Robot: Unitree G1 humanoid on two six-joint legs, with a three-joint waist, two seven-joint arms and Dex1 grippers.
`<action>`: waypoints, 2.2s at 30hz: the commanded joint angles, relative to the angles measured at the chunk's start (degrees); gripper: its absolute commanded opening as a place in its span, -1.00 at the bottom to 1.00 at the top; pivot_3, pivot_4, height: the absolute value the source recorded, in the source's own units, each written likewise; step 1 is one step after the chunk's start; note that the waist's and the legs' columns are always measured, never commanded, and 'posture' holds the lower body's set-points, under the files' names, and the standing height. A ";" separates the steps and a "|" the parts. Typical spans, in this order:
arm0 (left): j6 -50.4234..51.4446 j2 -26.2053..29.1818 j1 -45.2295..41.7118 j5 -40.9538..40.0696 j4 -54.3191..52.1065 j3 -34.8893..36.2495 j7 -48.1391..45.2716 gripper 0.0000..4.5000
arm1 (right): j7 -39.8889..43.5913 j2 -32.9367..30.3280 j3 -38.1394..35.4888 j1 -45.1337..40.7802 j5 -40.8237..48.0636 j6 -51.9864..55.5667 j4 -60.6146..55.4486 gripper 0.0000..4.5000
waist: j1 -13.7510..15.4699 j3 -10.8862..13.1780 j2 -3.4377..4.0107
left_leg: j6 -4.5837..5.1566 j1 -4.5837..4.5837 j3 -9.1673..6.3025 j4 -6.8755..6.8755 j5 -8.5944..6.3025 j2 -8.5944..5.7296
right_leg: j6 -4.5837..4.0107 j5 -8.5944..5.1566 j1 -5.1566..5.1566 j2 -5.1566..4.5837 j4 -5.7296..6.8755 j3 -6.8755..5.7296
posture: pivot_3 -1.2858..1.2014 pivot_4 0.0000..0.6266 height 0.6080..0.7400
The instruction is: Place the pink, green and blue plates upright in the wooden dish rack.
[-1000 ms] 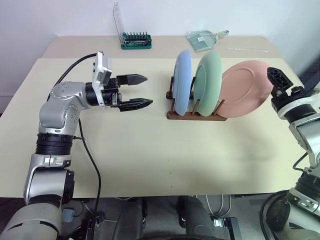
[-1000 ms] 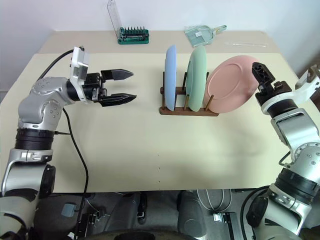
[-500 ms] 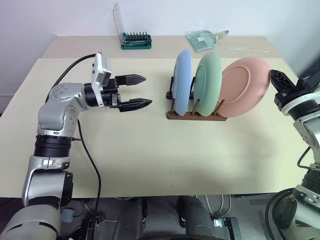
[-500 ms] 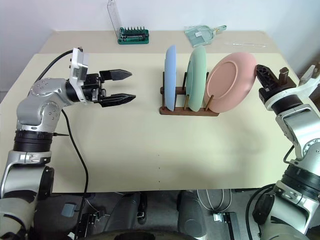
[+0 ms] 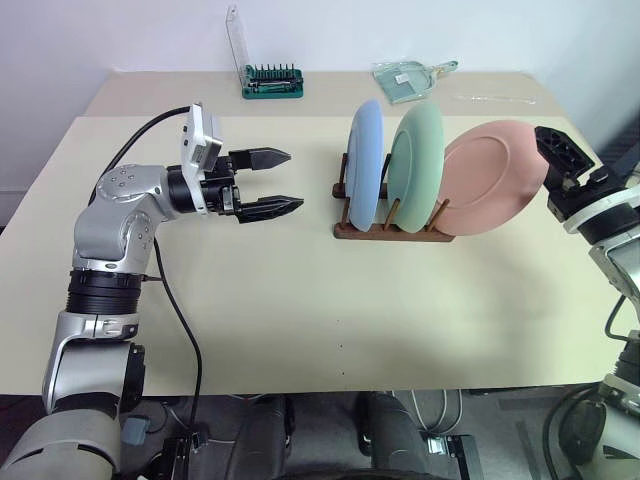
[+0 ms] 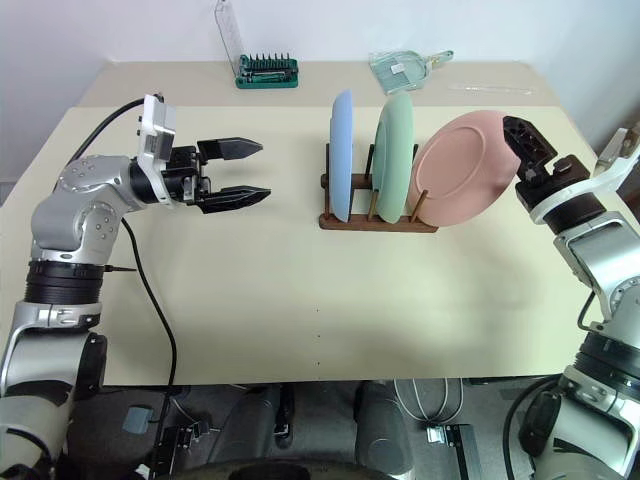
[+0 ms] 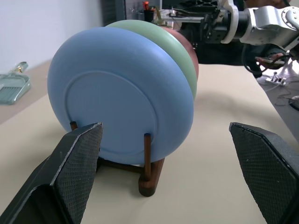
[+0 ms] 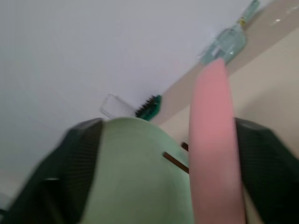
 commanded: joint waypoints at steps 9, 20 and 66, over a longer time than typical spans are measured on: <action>0.12 0.61 -0.10 -0.94 -2.05 1.70 0.36 1.00 | -0.30 -0.49 -0.74 -0.47 2.27 1.46 -1.79 0.98 | -0.04 0.00 0.00 | 0.00 0.00 0.00 0.00 0.00 0.00 | 0.00 0.00 0.00 0.00 0.00 0.00 | 0.03 -0.52 0.76; 0.48 0.85 0.54 -1.12 -2.91 1.83 0.98 1.00 | -0.19 -0.59 0.17 -2.25 3.89 1.78 -1.30 -0.99 | -0.08 -0.01 0.00 | 0.00 0.01 0.00 0.00 0.00 0.00 | 0.00 0.00 0.00 0.00 0.00 0.01 | 0.03 -0.52 0.76; 0.99 0.60 1.14 -2.45 -3.86 1.71 2.03 1.00 | 17.72 -8.79 12.50 1.18 -26.08 0.54 -9.64 0.99 | 0.07 -0.07 -0.09 | 0.00 0.02 -0.03 0.03 0.00 0.00 | 0.00 0.00 0.04 0.00 0.01 -0.02 | 0.03 -0.52 0.76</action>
